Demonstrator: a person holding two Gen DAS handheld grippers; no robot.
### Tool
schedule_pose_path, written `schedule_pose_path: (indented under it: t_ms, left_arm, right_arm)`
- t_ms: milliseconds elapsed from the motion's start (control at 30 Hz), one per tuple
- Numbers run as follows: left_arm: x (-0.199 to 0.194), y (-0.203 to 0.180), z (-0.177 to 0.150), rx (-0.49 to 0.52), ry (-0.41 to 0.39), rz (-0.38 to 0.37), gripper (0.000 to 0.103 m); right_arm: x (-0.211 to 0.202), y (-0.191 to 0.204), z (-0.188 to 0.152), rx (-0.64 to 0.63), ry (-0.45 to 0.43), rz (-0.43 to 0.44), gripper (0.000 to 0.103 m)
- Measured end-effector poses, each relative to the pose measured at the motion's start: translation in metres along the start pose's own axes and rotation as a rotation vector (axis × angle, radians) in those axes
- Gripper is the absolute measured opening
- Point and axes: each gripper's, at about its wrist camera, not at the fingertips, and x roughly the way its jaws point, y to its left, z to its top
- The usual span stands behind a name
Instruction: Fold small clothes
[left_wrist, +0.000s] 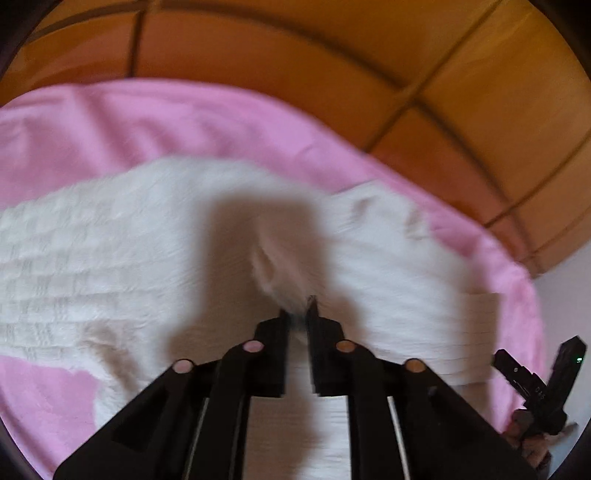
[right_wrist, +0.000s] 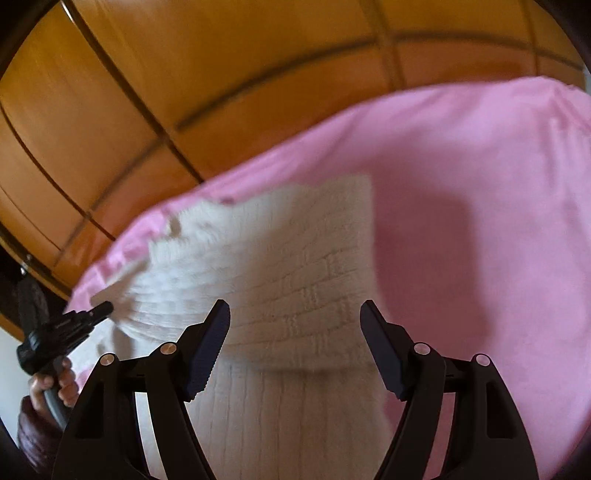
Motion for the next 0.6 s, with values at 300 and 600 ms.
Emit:
schedule_pose_path:
  t_ms: [300,600]
  left_arm:
    - [-0.045,0.033,-0.029,-0.027,-0.09,-0.02,0.067]
    - [-0.121,0.162,-0.084,-0.332,-0.174,-0.055,0.056]
  right_arm:
    - [0.002,0.031,-0.023,-0.114,-0.059,-0.166,0.077]
    - [-0.004,0.075,-0.096,-0.256,-0.029,-0.139,0.086]
